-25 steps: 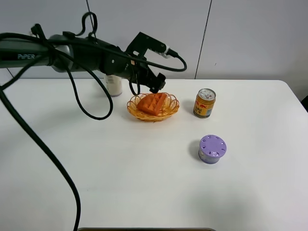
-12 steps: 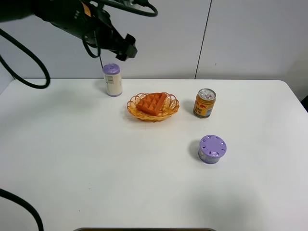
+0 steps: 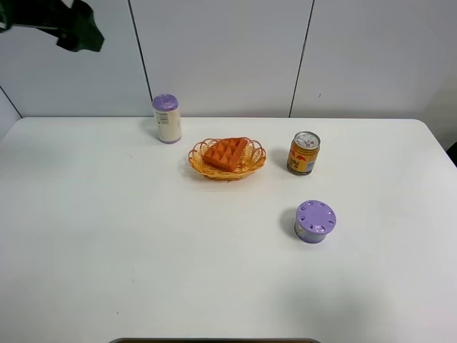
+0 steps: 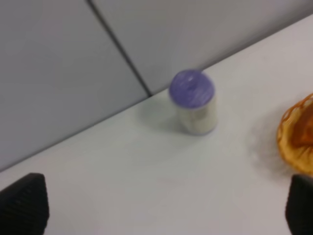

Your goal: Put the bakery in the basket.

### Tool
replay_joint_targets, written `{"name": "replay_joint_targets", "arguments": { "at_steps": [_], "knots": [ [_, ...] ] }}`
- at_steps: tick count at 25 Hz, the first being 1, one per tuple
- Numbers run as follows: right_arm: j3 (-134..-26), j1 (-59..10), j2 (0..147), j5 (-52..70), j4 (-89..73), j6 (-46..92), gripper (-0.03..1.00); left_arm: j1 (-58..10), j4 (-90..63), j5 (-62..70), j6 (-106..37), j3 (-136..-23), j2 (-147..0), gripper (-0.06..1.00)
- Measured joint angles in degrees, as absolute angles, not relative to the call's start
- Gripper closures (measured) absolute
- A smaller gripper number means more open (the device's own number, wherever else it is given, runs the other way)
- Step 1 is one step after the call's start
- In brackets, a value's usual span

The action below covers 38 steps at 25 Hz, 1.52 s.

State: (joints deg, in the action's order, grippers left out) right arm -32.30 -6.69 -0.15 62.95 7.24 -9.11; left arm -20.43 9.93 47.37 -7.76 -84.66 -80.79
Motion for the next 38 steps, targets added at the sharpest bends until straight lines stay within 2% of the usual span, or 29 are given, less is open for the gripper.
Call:
{"name": "replay_joint_targets", "arguments": {
  "at_steps": [9, 16, 23, 38],
  "knots": [
    [-32.3, -6.69, -0.15, 62.95, 7.24, -9.11, 0.06, -13.69, 10.9, 57.23, -8.08, -84.66, -69.97, -0.04],
    [-32.3, -6.69, -0.15, 62.95, 7.24, -9.11, 0.06, -11.28, 13.58, 64.82, -8.19, -84.66, -61.75, -0.04],
    [-32.3, -6.69, -0.15, 62.95, 7.24, -9.11, 0.06, -11.07, 14.68, 69.49, -8.25, -84.66, -54.37, -0.04],
    [-32.3, -6.69, -0.15, 62.95, 7.24, -9.11, 0.06, -11.07, 14.36, 69.62, -4.5, -82.27, -35.06, -0.04]
  ]
}}
